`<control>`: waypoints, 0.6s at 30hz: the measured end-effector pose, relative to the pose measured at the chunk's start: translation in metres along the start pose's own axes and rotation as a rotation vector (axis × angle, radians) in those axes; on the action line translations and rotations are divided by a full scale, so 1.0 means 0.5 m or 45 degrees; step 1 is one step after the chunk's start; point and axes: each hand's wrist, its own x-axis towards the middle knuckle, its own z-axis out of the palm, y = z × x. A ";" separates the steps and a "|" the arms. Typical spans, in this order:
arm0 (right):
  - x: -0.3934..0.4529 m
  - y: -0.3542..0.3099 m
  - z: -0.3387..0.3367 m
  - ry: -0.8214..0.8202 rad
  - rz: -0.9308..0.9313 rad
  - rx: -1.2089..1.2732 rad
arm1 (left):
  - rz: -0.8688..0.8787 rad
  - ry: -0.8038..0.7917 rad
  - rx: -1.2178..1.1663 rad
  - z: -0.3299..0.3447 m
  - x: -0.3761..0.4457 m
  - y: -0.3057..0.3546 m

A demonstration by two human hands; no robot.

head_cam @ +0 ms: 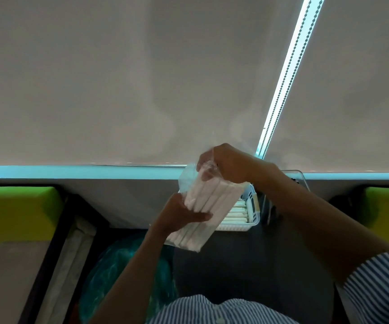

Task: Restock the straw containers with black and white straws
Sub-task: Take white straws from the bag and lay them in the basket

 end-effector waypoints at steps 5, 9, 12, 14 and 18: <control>-0.007 0.004 -0.023 0.096 0.068 0.135 | 0.011 -0.033 -0.051 -0.002 0.002 0.000; -0.010 0.012 -0.024 0.250 0.150 0.288 | 0.022 0.012 -0.101 0.001 0.002 0.003; -0.007 0.013 -0.008 0.332 0.286 0.463 | 0.030 0.063 -0.152 0.006 0.007 0.008; -0.005 0.020 0.003 0.287 0.346 0.477 | 0.039 0.068 -0.165 0.009 0.013 0.008; -0.007 0.021 0.021 0.211 0.168 0.464 | 0.055 0.041 -0.117 0.014 0.014 0.009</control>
